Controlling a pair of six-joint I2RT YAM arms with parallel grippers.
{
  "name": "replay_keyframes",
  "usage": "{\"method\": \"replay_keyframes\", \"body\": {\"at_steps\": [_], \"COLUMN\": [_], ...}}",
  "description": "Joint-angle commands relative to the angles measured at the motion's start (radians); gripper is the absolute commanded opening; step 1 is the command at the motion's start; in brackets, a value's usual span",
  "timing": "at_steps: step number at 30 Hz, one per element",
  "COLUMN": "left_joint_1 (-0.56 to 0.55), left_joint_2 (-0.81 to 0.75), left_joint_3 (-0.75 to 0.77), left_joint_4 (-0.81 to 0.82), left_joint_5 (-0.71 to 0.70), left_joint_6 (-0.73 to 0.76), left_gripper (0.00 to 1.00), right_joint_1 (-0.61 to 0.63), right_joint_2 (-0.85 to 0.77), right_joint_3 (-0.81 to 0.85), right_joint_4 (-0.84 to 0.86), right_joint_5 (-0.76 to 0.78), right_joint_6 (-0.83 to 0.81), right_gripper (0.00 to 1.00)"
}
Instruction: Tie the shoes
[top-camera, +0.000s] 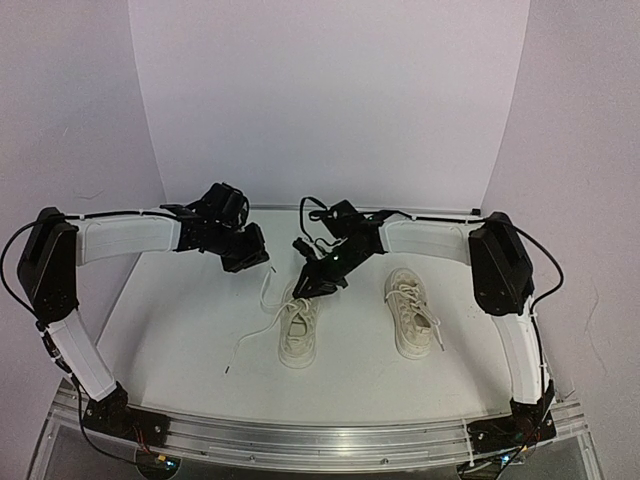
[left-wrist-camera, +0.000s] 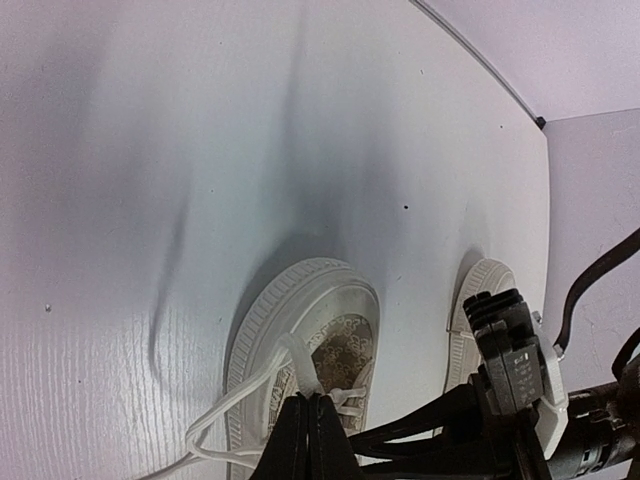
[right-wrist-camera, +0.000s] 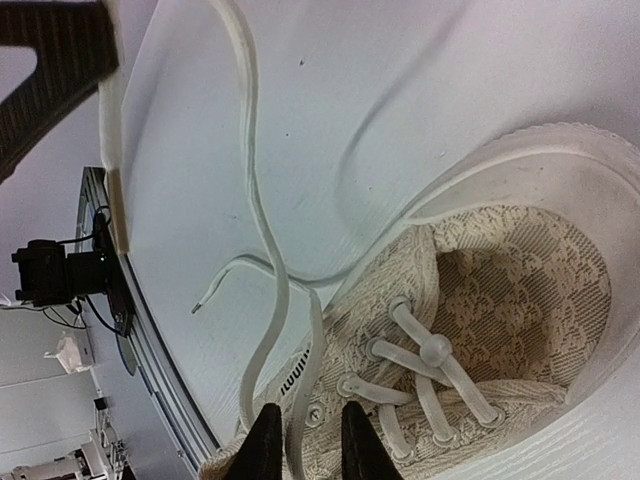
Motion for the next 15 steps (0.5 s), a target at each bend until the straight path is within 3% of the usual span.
{"method": "replay_keyframes", "body": {"at_steps": [1,6,15], "left_joint_1": [0.011,0.020,0.021], "left_joint_2": [-0.012,0.020,0.145], "left_joint_3": [-0.002,0.011,0.093], "left_joint_4": [0.043,0.052,0.112], "left_joint_5": [0.014,0.041,0.254], "left_joint_6": [0.001,0.012,0.081], "left_gripper": [0.00,0.00,0.00], "right_joint_1": [0.017,0.017,0.017], "right_joint_2": [0.014,-0.033,-0.161], "right_joint_3": [0.045,0.018,-0.084], "right_joint_4": [-0.037,-0.035,0.007], "right_joint_5": [0.002,0.001,0.053], "right_joint_6": [-0.046,-0.058,-0.079], "right_gripper": [0.14,0.00,0.00]}}
